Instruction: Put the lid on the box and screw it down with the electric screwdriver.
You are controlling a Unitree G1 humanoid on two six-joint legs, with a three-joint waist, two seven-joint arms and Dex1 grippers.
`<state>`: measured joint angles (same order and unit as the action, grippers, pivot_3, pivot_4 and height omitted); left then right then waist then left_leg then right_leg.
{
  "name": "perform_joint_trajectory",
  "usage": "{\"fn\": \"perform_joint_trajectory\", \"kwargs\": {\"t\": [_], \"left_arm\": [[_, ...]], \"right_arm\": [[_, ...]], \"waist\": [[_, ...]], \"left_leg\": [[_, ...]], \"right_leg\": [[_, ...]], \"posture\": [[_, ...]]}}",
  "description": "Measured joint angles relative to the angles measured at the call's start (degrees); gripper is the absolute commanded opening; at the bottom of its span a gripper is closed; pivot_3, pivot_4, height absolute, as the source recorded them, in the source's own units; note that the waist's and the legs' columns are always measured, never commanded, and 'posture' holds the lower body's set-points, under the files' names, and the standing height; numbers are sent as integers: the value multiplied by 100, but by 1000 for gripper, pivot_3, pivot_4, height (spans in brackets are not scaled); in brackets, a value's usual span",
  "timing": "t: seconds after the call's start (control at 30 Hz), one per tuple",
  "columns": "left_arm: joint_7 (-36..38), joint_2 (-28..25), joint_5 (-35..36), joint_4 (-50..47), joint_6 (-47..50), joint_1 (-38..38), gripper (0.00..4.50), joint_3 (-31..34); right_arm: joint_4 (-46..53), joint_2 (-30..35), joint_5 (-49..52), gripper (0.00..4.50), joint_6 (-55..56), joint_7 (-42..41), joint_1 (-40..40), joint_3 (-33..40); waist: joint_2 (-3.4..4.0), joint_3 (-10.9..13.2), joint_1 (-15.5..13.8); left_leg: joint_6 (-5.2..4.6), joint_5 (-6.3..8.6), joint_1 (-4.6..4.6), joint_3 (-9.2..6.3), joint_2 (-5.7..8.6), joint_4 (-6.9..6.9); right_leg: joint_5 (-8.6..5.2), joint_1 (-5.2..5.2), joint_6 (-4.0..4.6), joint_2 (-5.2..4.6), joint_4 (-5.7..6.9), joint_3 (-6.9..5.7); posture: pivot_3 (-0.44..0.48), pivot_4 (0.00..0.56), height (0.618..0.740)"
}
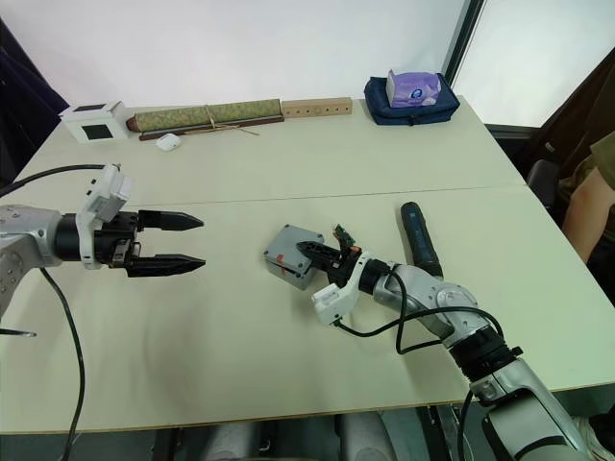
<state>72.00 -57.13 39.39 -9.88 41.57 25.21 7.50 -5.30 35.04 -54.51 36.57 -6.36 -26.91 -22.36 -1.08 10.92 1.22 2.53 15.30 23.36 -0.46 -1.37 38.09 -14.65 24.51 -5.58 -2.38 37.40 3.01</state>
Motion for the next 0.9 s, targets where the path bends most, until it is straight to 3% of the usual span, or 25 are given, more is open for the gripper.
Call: {"fn": "perform_joint_trajectory", "kwargs": {"t": [0.5, 0.67, 0.9], "left_arm": [[-224, 745, -284, 202, -154, 748, 4403, -496], [-304, 1418, -774, 562, -777, 1111, 2924, -1010], [-369, 2301, -1378, 1329, -1484, 1329, 132, -1593]], "right_arm": [[42, 14, -21, 512, -182, 25, 121, -131], [11, 50, -62, 512, -201, 106, 123, -152], [-49, 109, -125, 512, -189, 288, 104, -203]], "waist": [[-8, -8, -4], [-16, -16, -28], [-13, -18, -16]], "left_leg": [[0, 0, -10, -3, 4, 6], [0, 0, -20, -4, 11, 10], [0, 0, -20, -5, 12, 9]], "right_leg": [[0, -14, -1, -3, 7, 0], [1, -29, -1, -7, 6, -1], [1, -28, -1, -7, 7, 0]], "posture": [[0, 150, 740], [0, 150, 740], [0, 150, 740]]}}
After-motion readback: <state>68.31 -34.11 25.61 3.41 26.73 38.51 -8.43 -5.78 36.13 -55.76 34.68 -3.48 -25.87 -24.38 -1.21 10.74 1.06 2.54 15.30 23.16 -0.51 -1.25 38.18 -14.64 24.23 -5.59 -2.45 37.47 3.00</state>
